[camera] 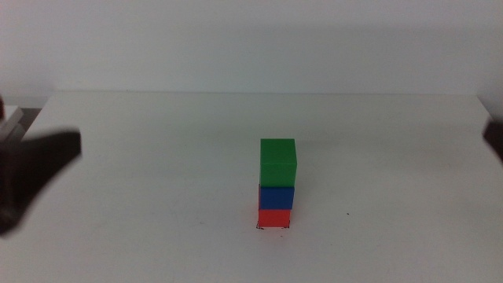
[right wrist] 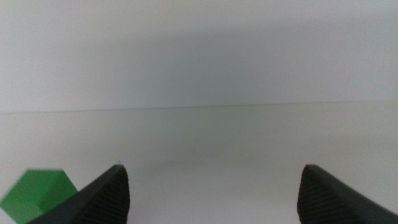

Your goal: Stack red cubes first, then green, then blue cubes in a specific spot.

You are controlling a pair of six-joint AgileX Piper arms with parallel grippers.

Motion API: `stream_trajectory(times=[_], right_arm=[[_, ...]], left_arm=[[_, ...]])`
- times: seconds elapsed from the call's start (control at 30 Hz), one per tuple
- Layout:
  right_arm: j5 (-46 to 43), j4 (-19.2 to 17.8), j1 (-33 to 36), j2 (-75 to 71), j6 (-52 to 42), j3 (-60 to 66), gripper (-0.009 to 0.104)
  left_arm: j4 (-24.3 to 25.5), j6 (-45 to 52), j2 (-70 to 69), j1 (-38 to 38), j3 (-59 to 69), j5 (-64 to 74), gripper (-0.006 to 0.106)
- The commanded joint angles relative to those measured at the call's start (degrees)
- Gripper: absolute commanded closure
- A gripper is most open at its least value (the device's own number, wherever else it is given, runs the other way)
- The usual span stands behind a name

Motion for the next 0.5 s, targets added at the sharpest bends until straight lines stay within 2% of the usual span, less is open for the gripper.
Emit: stream_trajectory(times=[0.0, 0.23, 0.33, 0.47], right_arm=[[-4.41, -0.9, -0.58, -4.69, -0.59, 7.27, 0.002], [-4.18, -5.44, -4.69, -23.25, -0.59, 22.03, 0.002], [-4.18, -7.24, -7.07, -30.4, -0.59, 25.36, 0.002], [-4.04, -7.24, -7.99, -36.03, -0.59, 30.29, 0.002]], left_arm=[[-5.28, 0.0, -3.59, 5.55, 7.42, -7.83, 0.007], [-13.6, 0.0, -16.31, 23.27, 28.69, -22.44, 0.007], [-14.09, 0.0, -24.74, 29.0, 35.03, -22.92, 0.007], [-14.09, 0.0, -32.98, 33.45, 41.34, -22.92, 0.007]])
